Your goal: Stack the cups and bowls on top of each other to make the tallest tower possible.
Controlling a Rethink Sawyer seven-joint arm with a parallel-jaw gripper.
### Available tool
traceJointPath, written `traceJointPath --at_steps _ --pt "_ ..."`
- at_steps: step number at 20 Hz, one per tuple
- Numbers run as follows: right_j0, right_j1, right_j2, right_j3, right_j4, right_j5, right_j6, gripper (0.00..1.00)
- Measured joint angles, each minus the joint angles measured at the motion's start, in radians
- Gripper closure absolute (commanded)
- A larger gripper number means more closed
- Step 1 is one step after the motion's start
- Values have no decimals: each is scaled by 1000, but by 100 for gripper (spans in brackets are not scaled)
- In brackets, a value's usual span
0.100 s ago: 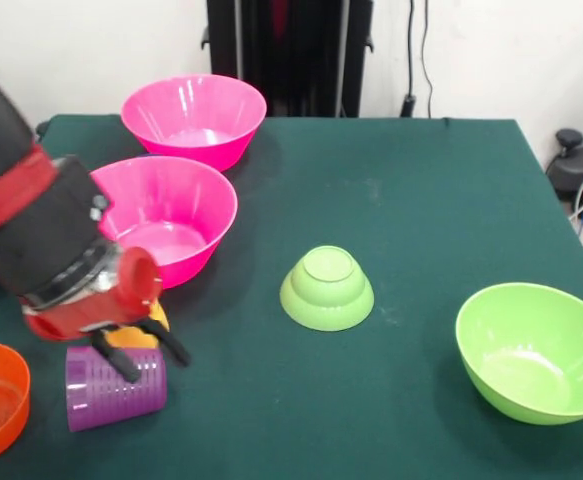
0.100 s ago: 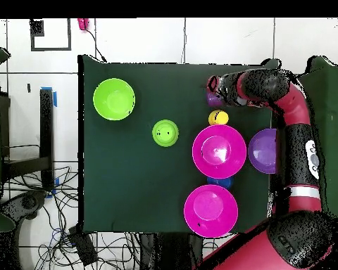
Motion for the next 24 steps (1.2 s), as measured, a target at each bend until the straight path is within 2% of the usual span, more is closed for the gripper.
traceJointPath --at_steps 5,10,24 --pt "-5 15 0 -48 0 19 -83 0" --pt "-6 20 -5 -55 -1 19 -138 0" --pt "-49 1 -43 -44 -8 19 -147 0"
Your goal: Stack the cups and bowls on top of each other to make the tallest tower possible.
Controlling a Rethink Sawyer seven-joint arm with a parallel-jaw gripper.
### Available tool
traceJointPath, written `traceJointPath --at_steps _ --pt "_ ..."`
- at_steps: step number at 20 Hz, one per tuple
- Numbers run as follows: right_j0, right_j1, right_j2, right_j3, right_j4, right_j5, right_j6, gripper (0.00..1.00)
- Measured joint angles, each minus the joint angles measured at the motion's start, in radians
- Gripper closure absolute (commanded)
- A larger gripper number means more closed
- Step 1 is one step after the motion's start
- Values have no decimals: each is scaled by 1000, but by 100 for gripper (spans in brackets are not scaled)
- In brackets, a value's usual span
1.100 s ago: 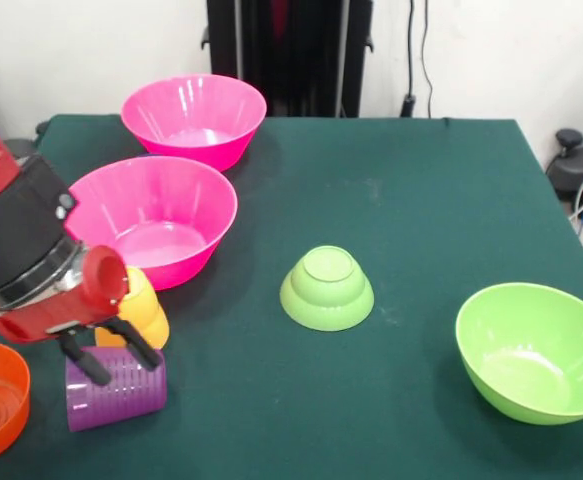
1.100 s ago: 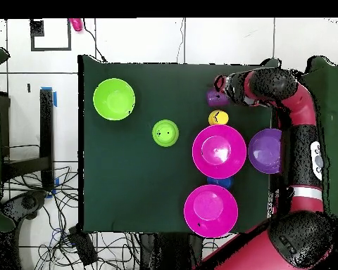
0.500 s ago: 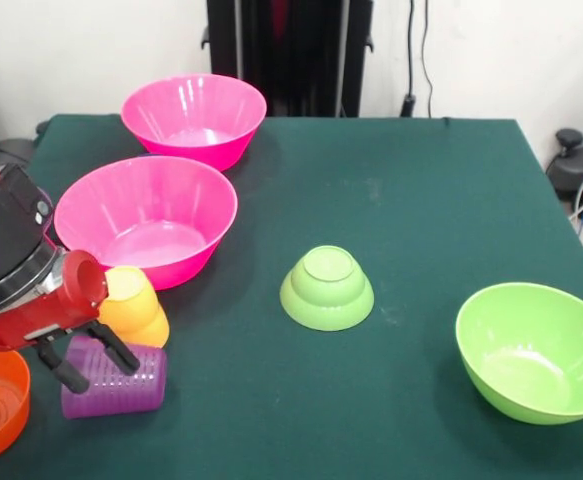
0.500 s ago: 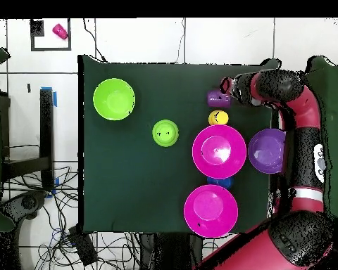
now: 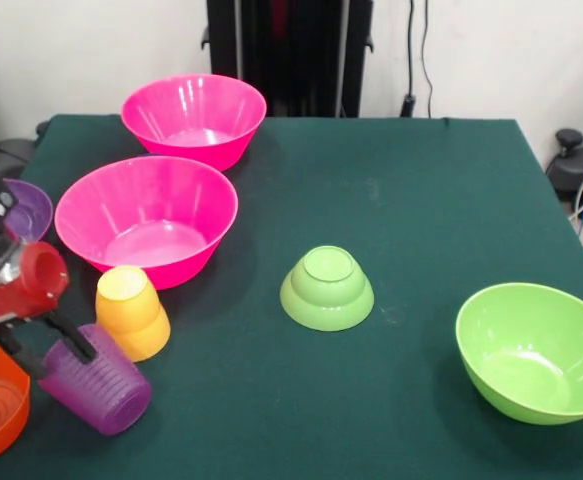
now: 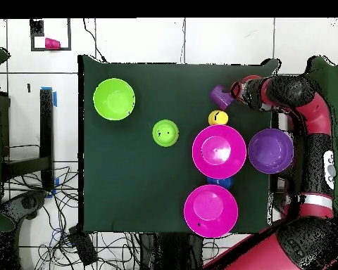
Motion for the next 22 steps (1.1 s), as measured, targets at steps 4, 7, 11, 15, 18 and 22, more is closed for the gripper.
traceJointPath --at_steps 4,7,11,15,18,22 --pt "-32 -33 -13 42 0 0 0 0" --pt "-47 -51 -23 66 1 0 0 0" --pt "-62 -72 -33 104 1 0 0 0" --pt "-78 -90 -43 167 8 -1 0 0" --pt "-97 -95 -44 219 18 -5 0 0" --pt "-137 -94 -45 315 26 -50 0 0"
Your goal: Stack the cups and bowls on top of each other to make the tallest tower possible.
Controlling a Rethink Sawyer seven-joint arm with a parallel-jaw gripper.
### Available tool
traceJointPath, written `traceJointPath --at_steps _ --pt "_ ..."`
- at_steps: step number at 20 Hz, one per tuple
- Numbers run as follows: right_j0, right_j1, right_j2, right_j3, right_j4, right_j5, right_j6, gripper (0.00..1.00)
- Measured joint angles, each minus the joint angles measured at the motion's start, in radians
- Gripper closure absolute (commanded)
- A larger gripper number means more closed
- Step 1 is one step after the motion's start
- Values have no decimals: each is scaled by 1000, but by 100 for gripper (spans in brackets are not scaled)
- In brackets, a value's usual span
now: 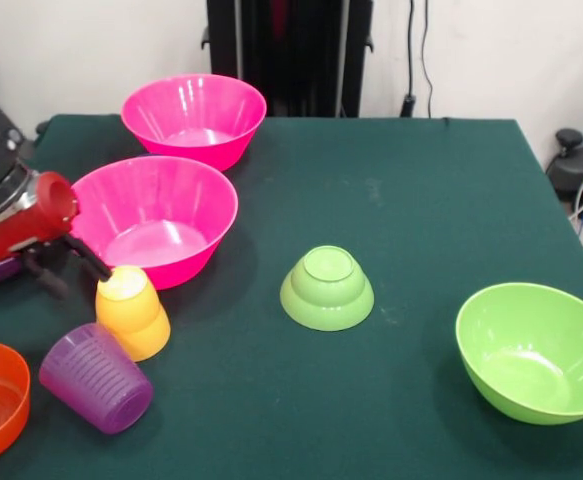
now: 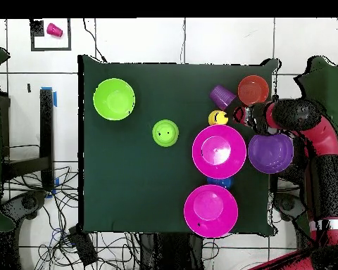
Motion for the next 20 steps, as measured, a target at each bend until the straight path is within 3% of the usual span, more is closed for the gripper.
traceJointPath --at_steps 3,8,20 --pt "-41 3 -3 88 1 -91 0 0" --pt "-66 -8 0 147 4 -182 0 0" --pt "-56 -49 -1 173 -54 -258 0 0"
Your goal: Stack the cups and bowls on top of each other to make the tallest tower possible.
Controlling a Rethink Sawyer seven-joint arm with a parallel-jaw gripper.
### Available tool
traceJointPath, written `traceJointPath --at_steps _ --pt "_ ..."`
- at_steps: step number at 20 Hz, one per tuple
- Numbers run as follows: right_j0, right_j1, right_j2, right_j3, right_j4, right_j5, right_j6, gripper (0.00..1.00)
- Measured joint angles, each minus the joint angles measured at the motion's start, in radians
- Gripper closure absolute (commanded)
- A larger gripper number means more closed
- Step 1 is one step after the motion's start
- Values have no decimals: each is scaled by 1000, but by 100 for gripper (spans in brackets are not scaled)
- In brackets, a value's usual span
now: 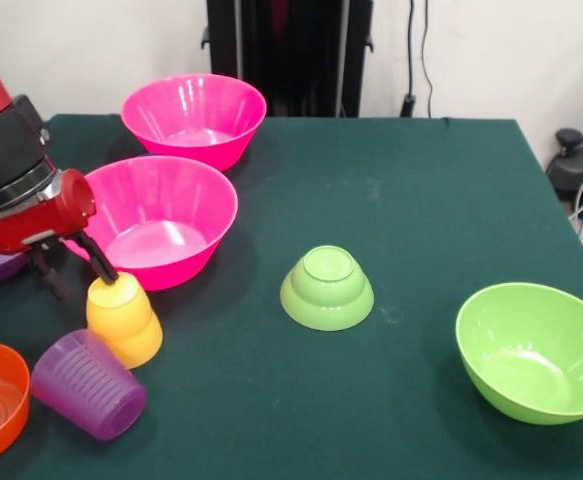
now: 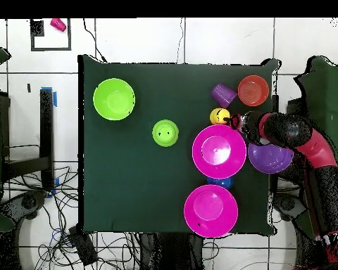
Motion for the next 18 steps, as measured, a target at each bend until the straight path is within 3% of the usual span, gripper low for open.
traceJointPath --at_steps 18 --pt "45 11 13 -54 -12 -72 0 0"
